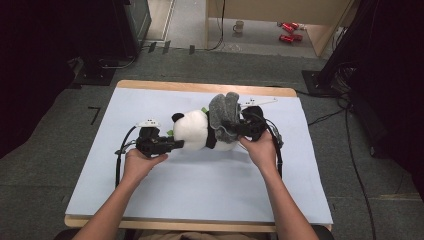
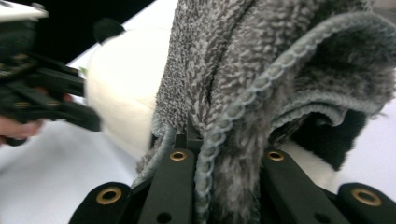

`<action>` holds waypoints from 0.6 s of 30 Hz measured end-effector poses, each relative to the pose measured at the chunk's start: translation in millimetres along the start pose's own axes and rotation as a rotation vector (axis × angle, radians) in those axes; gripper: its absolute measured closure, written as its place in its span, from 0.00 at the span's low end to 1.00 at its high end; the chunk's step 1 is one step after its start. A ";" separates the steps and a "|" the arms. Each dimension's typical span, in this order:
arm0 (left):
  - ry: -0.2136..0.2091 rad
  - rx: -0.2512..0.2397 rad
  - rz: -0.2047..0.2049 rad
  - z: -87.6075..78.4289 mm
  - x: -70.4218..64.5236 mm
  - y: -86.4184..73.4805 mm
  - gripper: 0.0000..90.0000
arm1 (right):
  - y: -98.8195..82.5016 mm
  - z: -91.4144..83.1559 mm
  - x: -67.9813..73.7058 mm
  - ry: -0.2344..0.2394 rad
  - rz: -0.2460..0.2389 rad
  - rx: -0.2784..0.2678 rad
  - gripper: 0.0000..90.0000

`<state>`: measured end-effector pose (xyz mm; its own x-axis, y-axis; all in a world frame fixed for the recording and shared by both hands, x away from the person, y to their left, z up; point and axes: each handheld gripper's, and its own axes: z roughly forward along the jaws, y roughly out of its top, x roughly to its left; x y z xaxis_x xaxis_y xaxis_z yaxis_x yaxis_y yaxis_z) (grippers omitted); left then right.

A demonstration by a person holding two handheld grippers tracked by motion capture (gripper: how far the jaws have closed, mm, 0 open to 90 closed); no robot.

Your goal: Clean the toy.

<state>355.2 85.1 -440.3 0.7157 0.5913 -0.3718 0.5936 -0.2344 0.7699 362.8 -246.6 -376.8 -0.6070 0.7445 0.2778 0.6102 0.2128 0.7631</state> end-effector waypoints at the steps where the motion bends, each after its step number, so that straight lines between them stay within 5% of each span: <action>1: 0.005 -0.007 0.015 -0.7 0.0 -0.3 0.60 | 0.2 0.3 -1.3 -0.015 -0.005 -0.005 0.91; 5: 0.032 -0.026 0.128 -2.6 3.8 -4.3 0.40 | 0.7 1.0 -7.0 -0.026 0.001 -0.020 0.91; 10: 0.019 -0.080 0.102 4.0 18.0 -7.0 0.34 | 1.9 1.2 -15.4 -0.024 0.023 -0.034 0.91; 15: -0.009 -0.162 0.122 19.0 23.4 -8.1 0.31 | 1.0 0.9 -23.4 -0.001 0.064 -0.055 0.91; 18: -0.032 -0.164 0.096 25.1 24.2 -8.3 0.30 | 0.3 0.0 -26.5 0.005 0.089 -0.063 0.91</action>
<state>376.9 82.0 -468.7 0.7793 0.5465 -0.3067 0.4559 -0.1585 0.8758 379.1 -266.3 -384.0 -0.5549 0.7552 0.3489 0.6285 0.1058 0.7705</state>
